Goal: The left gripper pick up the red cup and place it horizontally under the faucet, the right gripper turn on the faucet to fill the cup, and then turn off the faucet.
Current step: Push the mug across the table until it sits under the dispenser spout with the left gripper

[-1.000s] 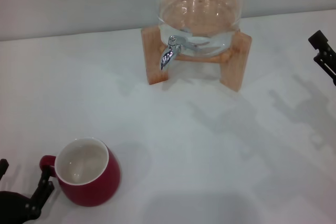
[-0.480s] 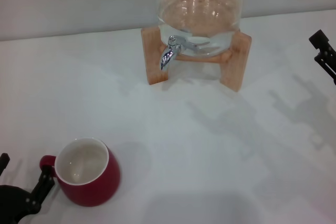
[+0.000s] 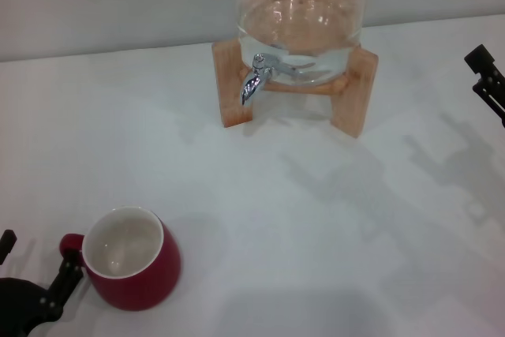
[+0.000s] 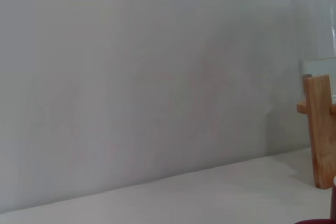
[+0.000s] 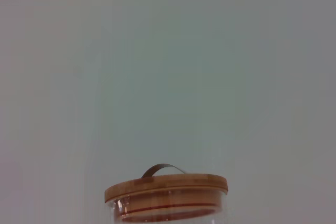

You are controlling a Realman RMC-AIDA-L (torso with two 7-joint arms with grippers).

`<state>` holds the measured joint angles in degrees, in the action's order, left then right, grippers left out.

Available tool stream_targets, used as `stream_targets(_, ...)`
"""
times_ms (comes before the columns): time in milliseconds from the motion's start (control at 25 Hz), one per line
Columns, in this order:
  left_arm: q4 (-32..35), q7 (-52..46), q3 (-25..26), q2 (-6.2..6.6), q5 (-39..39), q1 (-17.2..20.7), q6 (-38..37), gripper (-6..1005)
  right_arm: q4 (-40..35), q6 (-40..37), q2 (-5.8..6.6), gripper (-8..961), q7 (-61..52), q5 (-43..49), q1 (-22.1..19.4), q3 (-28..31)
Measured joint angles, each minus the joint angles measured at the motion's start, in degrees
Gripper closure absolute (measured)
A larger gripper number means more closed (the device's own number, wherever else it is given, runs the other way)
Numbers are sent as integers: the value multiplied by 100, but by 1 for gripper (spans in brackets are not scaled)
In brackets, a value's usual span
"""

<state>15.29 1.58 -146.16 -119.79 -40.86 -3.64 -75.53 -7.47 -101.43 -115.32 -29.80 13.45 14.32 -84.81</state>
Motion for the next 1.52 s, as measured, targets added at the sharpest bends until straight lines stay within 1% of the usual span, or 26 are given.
stream_targets(520, 0, 0, -54, 0, 26, -24, 13, 209, 0, 0, 0, 110, -6, 0, 0, -9)
stream_targets(720, 0, -4, -160, 4, 24, -77, 25, 412, 0, -4, 0, 110, -9, 0, 0, -9)
stream_targets(920, 0, -7, -226, 13, 24, -80, 28, 657, 0, -8, 0, 109, -17, 0, 0, -9)
stream_targets(1040, 0, -4, -300, 25, 20, -98, 30, 821, 0, -9, 0, 109, -18, 0, 0, -9)
stream_targets(1520, 27, 20, -316, 26, 102, -102, -1, 890, 0, -9, 0, 110, -21, 0, 0, -9)
